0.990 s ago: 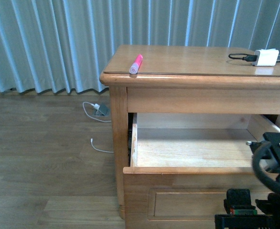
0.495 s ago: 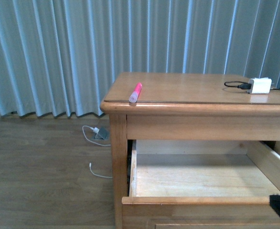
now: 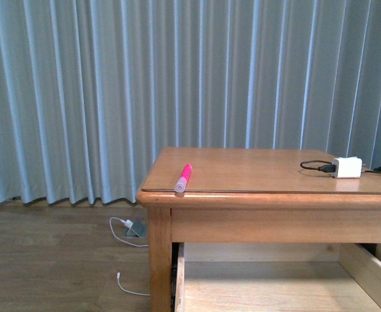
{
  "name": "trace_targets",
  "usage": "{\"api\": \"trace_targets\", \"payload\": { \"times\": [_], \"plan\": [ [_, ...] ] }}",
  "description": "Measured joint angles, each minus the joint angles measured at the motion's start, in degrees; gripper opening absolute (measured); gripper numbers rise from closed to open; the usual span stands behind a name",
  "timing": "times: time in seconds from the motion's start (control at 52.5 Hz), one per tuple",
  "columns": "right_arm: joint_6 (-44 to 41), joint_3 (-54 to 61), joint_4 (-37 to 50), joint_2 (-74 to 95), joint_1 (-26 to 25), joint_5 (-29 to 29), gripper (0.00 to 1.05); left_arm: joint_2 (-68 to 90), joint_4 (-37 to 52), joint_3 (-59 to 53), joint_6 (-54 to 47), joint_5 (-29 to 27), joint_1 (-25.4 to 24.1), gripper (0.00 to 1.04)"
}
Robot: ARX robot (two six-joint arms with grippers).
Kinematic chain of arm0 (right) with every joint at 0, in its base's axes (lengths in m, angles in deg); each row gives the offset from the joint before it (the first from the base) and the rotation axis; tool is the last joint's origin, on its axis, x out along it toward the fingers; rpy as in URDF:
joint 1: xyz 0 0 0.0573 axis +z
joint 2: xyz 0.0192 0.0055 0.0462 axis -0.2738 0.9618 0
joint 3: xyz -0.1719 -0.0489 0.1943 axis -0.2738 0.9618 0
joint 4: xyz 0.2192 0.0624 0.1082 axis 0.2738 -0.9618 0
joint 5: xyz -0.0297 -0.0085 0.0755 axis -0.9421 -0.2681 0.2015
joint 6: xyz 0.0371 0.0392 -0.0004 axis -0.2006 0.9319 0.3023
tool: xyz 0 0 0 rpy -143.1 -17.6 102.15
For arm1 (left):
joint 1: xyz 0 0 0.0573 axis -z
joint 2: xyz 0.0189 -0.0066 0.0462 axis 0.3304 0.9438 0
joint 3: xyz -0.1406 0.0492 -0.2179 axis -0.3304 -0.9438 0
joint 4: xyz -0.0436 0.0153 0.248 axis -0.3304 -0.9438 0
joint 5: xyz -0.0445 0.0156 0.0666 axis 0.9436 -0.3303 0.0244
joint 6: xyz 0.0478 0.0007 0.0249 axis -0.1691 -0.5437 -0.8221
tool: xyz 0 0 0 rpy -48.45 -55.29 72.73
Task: Place pink marker in drawer with both arms
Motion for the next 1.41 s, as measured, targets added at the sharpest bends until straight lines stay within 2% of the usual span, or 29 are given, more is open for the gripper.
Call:
{"api": "trace_targets", "payload": {
  "times": [0.038, 0.095, 0.133, 0.21, 0.419, 1.067, 1.086, 1.181, 1.219, 1.295, 1.41],
  "plan": [
    [-0.1, 0.0, 0.0, -0.1, 0.0, -0.1, 0.96, 0.0, 0.0, 0.0, 0.0, 0.0, 0.0, 0.99],
    [-4.5, 4.2, 10.6, -1.9, 1.1, -8.7, 0.87, 0.0, 0.0, 0.0, 0.0, 0.0, 0.0, 0.99],
    [-9.0, 7.5, 17.9, -3.7, 0.7, -11.9, 0.78, 0.0, 0.0, 0.0, 0.0, -0.1, 0.0, 0.99],
    [-12.9, 10.0, 21.7, -6.4, -1.7, -11.4, 0.63, 0.0, 0.0, 0.0, 0.0, 0.0, 0.0, 0.99],
    [-15.0, 10.7, 21.8, -7.0, -2.5, -10.7, 0.98, 0.0, 0.0, 0.0, 0.0, 0.0, 0.0, 0.99],
    [-15.4, 10.7, 21.8, -7.1, -2.6, -10.7, 0.96, 0.0, 0.0, 0.0, 0.0, 0.0, 0.0, 0.99],
    [-15.4, 10.7, 21.8, -7.1, -2.6, -10.7, 0.96, 0.1, -0.1, 0.0, 0.1, -0.7, 0.2, 0.99],
    [-15.4, 10.7, 21.8, -7.1, -2.6, -10.7, 0.96, 4.3, -4.0, 0.9, 6.3, -14.3, 5.4, 0.99],
    [-15.4, 10.7, 21.8, -7.1, -2.6, -10.7, 0.96, 6.4, -3.8, 1.1, 7.5, -16.0, 6.9, 0.99],
    [-15.4, 10.7, 21.8, -7.1, -2.6, -10.6, 0.96, 11.7, -0.2, 3.0, 8.4, -15.9, 9.1, 0.99],
    [-15.4, 10.7, 21.8, -7.1, -2.6, -10.6, 0.96, 21.9, 5.6, 8.7, 7.9, -10.6, 8.7, 0.99]
  ]
}}
